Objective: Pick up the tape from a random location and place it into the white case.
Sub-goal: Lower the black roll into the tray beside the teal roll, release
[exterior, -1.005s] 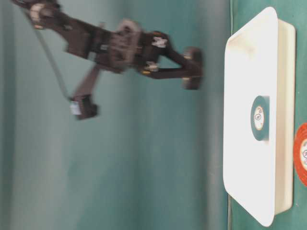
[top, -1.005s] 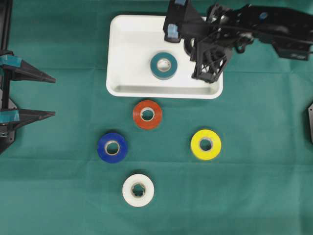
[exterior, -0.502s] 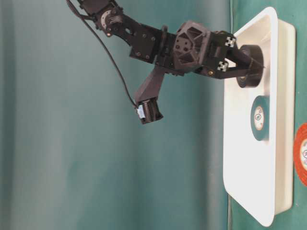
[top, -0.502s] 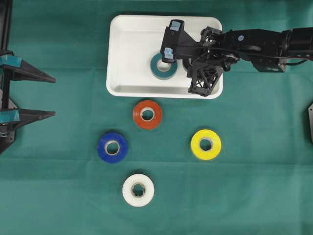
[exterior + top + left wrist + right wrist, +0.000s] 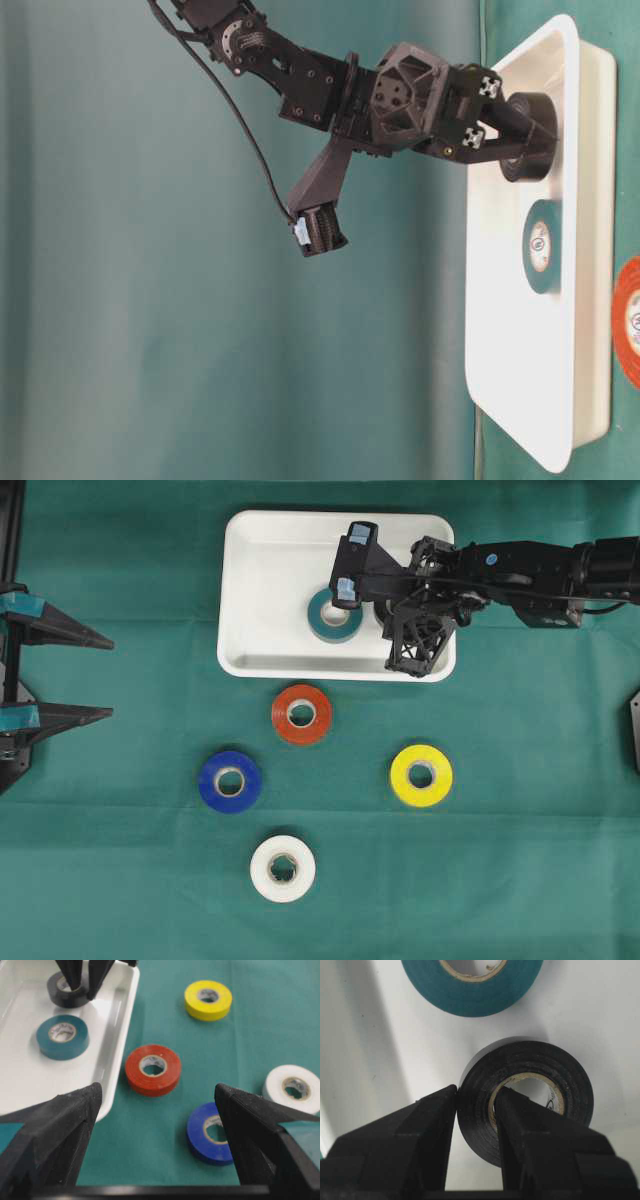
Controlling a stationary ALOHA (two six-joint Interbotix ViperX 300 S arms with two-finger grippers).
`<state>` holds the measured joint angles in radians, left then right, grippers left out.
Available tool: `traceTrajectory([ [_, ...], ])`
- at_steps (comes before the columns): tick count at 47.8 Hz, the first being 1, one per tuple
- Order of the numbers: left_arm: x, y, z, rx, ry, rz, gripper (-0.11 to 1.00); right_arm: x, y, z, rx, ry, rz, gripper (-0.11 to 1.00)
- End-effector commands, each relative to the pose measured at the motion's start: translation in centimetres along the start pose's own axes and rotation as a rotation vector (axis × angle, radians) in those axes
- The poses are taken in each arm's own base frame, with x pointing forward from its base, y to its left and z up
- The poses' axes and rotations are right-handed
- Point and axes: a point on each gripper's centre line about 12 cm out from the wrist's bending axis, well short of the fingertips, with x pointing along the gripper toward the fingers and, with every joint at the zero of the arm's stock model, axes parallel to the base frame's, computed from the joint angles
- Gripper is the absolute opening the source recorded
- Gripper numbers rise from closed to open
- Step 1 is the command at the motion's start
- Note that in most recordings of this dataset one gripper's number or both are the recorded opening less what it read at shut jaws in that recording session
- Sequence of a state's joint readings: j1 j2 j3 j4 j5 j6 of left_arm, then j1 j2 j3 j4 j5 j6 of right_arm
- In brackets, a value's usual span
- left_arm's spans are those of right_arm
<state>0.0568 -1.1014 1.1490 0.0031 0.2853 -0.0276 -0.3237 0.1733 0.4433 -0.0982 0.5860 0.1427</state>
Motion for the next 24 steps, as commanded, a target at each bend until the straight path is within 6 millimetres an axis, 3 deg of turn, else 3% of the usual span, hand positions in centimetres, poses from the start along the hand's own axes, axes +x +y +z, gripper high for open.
traceTrajectory([
  [1, 0.11, -0.01, 0.38, 0.000, -0.006, 0.000, 0.91, -0.81, -0.10, 0.70, 0.004, -0.033, 0.003, 0.27],
  [12, 0.14, -0.04, 0.35, -0.001, -0.003, -0.002, 0.91, -0.81, -0.11, 0.69, 0.009, -0.032, 0.002, 0.31],
  [20, 0.14, -0.01, 0.35, 0.000, -0.003, 0.000, 0.91, -0.81, -0.14, 0.67, 0.005, -0.031, -0.001, 0.78],
  [22, 0.11, -0.01, 0.36, 0.000, -0.005, 0.000, 0.91, -0.89, -0.16, 0.73, 0.004, -0.032, -0.002, 0.87],
  [24, 0.11, -0.01, 0.36, 0.000, -0.005, 0.000, 0.91, -0.89, -0.16, 0.71, 0.004, -0.031, -0.002, 0.89],
])
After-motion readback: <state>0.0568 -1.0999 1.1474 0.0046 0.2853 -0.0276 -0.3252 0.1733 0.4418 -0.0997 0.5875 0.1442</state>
